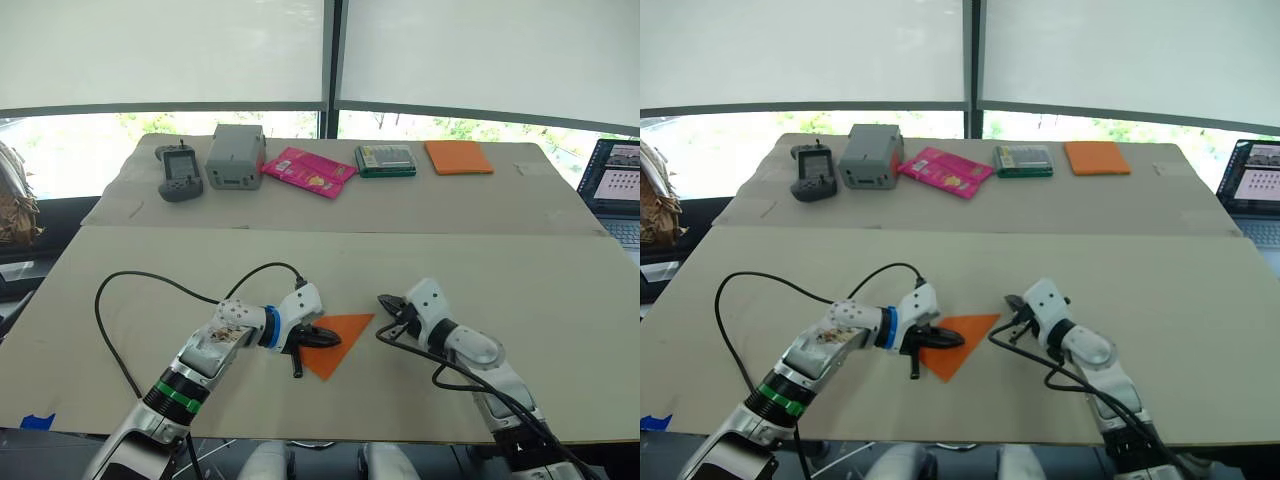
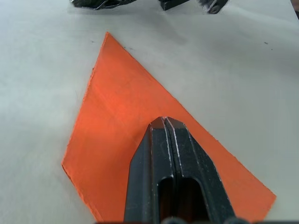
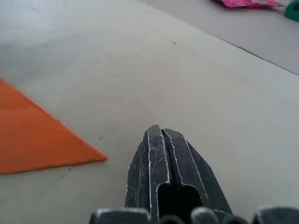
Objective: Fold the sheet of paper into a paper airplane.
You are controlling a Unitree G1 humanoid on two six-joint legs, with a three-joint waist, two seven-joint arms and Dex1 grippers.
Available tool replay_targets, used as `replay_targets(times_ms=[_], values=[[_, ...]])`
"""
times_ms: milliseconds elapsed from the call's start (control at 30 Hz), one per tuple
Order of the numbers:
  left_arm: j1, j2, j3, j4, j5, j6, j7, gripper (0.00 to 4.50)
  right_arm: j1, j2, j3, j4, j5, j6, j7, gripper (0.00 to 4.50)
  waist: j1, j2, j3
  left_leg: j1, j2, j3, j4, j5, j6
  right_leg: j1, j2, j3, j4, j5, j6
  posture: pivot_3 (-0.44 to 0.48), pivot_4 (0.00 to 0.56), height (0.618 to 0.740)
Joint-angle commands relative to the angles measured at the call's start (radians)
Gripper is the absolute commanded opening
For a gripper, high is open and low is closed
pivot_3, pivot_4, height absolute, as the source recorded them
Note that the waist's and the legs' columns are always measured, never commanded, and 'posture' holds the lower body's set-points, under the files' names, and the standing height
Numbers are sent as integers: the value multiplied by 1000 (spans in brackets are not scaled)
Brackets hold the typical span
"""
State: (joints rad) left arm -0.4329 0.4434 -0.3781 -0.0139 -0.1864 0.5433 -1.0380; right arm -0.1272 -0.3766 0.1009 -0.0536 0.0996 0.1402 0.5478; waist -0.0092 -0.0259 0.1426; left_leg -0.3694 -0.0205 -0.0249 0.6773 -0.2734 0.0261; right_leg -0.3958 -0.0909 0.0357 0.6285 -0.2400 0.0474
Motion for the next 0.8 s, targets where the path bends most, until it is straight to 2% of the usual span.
replay_targets(times_ms=[33, 133, 533, 800], values=[[-7, -7, 7, 28, 12, 3, 28, 23, 28, 5, 12, -125, 38, 26, 27, 0, -3, 0, 0, 0, 0, 0, 0, 0, 0, -1, 0, 0, 0, 0, 0, 0, 150, 740], [-15, -24, 13, 37, 11, 10, 43, 23, 62, -13, 66, -168, 2, 81, 45, 0, -1, 0, 0, 0, 0, 0, 0, 0, 0, -1, 0, 0, 0, 0, 0, 0, 150, 740], [-39, -37, 13, 49, 5, 15, 46, 23, 14, -34, 164, -187, -107, 318, 18, 0, -2, 0, 0, 0, 0, 0, 0, 0, 0, -1, 0, 0, 0, 0, 0, 0, 150, 740], [-124, -132, 124, 138, -50, 50, 132, 23, 35, -45, 187, -201, -101, 404, 24, 0, -2, 0, 0, 0, 0, 0, 0, 0, 0, -1, 1, -1, 0, 0, 0, 0, 150, 740]])
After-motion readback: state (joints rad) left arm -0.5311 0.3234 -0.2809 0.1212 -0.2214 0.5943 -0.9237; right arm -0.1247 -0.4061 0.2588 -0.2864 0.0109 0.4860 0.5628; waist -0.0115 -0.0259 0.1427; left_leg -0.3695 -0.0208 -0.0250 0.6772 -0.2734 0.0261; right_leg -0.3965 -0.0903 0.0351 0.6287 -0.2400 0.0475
